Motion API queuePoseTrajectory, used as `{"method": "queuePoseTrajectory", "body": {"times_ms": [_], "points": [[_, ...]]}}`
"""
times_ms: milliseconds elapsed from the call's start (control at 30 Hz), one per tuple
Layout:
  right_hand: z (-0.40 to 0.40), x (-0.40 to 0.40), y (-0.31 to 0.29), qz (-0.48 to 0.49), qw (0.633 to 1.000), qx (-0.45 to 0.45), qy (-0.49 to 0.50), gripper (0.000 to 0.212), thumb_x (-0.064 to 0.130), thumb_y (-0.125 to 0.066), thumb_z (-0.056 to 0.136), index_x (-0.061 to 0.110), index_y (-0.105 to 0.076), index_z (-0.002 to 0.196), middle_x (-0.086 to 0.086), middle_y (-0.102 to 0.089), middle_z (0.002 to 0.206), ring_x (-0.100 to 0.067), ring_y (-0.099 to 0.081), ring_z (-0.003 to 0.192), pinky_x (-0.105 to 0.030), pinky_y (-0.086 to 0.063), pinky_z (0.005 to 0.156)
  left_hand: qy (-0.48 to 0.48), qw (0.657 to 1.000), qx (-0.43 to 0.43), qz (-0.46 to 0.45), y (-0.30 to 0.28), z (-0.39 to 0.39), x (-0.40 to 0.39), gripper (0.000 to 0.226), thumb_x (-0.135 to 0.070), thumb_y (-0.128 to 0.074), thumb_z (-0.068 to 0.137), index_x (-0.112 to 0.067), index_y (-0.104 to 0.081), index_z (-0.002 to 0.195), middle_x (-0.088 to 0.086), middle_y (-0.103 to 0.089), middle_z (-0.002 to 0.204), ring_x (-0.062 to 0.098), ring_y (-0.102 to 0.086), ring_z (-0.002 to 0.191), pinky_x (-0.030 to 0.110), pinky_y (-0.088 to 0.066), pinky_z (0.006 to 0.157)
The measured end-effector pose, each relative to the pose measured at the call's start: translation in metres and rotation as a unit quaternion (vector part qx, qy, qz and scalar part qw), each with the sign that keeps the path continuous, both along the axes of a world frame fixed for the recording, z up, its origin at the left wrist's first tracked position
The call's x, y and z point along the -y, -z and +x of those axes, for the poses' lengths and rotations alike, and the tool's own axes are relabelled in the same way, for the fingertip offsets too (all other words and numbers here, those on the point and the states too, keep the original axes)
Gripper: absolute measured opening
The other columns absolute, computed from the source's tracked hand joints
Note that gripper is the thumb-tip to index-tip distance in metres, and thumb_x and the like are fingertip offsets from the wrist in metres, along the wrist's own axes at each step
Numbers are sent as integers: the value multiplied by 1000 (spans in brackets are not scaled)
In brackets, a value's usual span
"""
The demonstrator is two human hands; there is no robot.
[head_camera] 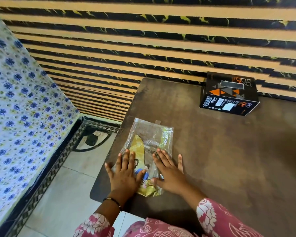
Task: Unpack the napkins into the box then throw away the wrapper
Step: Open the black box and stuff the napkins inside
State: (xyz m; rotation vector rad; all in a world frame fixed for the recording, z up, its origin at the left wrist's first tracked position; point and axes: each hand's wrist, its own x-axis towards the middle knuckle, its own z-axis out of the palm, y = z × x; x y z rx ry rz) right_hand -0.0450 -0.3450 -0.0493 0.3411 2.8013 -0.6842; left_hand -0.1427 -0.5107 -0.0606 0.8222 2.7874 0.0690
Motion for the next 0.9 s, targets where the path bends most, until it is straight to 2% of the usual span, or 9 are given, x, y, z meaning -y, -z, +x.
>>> {"method": "queuePoseTrajectory", "body": {"times_ms": [67, 133, 200, 267, 400, 500, 667, 767, 900], "points": [[0, -6, -3, -104, 990, -75, 53, 51, 35, -53, 89, 30, -40, 138, 16, -6, 153, -2, 5, 141, -50, 15, 113, 6, 1000, 0, -8, -2, -1, -1, 86, -77, 14, 71, -31, 4, 143, -3, 1, 156, 22, 8, 142, 59, 30, 96], [2, -14, -11, -249, 949, -148, 127, 32, 9, -57, 87, 24, -65, 115, 11, -37, 143, -5, -22, 138, -40, -15, 118, -8, 1000, 20, -18, -6, -1, -4, 95, -80, 13, 65, -30, 7, 145, 2, 5, 158, 26, 11, 144, 63, 29, 97], [8, -25, -22, -331, 902, -199, 194, 38, -4, -56, 85, 27, -71, 100, 4, -55, 129, -11, -46, 127, -32, -37, 108, -28, 999, 21, -3, -14, 1, -9, 91, -75, -4, 71, -25, -11, 147, 11, -11, 157, 34, -1, 144, 68, 12, 103], [15, -44, -36, -345, 875, -236, 245, 45, -6, -57, 84, 37, -71, 89, 9, -66, 113, -6, -59, 112, -24, -45, 98, -16, 1000, 4, 22, -22, 4, -19, 83, -69, -13, 79, -18, -27, 143, 16, -24, 153, 38, -10, 142, 69, 1, 106], [31, -102, -59, -362, 832, -249, 338, 33, -1, -59, 85, 30, -70, 88, 11, -69, 98, 15, -61, 87, -4, -43, 82, 35, 990, -16, 133, -50, 9, -67, 74, -61, -17, 87, -14, -24, 144, 16, -21, 153, 31, -7, 142, 56, 0, 112], [42, -156, -70, -335, 806, -263, 410, 24, 1, -58, 86, 20, -67, 99, 4, -67, 97, 16, -58, 78, -9, -43, 83, 80, 969, 31, 233, -70, 8, -131, 72, -56, -24, 86, -15, -18, 145, 10, -14, 155, 27, -3, 144, 48, -6, 115], [49, -243, -84, -317, 735, -267, 536, 43, 8, -57, 88, 14, -49, 131, -2, -55, 128, -15, -51, 115, -31, -38, 99, 84, 929, 158, 323, -94, 0, -243, 73, -48, -41, 91, -12, -11, 147, 6, -12, 157, 20, -3, 145, 39, -5, 118], [51, -283, -90, -342, 713, -240, 563, 46, 13, -56, 90, 15, -44, 134, -5, -51, 135, -16, -49, 113, -33, -37, 95, 52, 914, 220, 336, -97, -9, -296, 74, -38, -49, 92, -11, -8, 147, 5, -10, 157, 17, -7, 144, 27, -6, 114], [45, -311, -91, -376, 714, -213, 551, 51, 15, -56, 90, 13, -39, 138, -4, -49, 138, -18, -50, 116, -30, -35, 89, 9, 904, 255, 343, -91, -24, -337, 67, -37, -58, 87, -16, -26, 143, 3, -31, 150, 21, -27, 139, 37, -23, 113]]}}
